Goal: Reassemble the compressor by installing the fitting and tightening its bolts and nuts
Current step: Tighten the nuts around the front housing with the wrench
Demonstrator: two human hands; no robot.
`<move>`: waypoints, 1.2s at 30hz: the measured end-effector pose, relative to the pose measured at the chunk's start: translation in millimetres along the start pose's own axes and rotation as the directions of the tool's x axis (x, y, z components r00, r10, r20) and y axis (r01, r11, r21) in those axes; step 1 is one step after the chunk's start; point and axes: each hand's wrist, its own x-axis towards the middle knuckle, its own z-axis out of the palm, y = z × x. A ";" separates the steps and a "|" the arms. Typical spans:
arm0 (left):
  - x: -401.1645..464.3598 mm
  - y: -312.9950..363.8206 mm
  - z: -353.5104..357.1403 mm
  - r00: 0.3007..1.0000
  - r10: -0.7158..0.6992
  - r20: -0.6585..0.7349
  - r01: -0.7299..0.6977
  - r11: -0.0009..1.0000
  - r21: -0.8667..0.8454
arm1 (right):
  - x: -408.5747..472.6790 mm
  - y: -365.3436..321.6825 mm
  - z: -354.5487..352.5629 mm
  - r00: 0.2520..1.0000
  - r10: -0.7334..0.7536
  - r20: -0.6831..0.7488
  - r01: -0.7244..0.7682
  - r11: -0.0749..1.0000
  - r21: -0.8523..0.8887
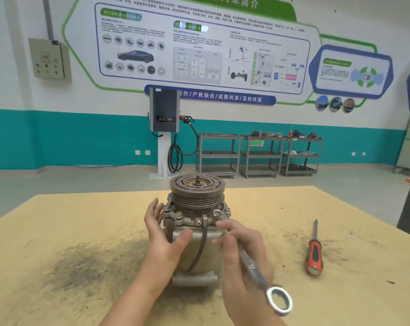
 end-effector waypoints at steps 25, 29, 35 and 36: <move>-6.9 4.5 -7.4 0.995 -0.095 0.041 0.088 0.984 0.154 | 110.1 33.5 -38.8 0.476 0.828 0.296 -0.804 0.273 0.529; -5.1 0.8 -14.3 0.994 -0.075 0.074 0.061 0.984 0.166 | 92.9 39.2 -33.7 0.601 0.788 0.135 -0.681 0.416 0.602; -4.3 -2.0 -20.7 0.999 -0.038 0.003 0.038 0.998 0.054 | 32.5 24.9 -16.8 0.941 0.266 -0.210 -0.194 0.931 0.310; -4.6 -1.6 -21.0 0.999 -0.038 -0.007 0.038 0.998 0.054 | 26.3 22.6 -15.9 0.979 0.111 -0.168 -0.073 0.974 0.213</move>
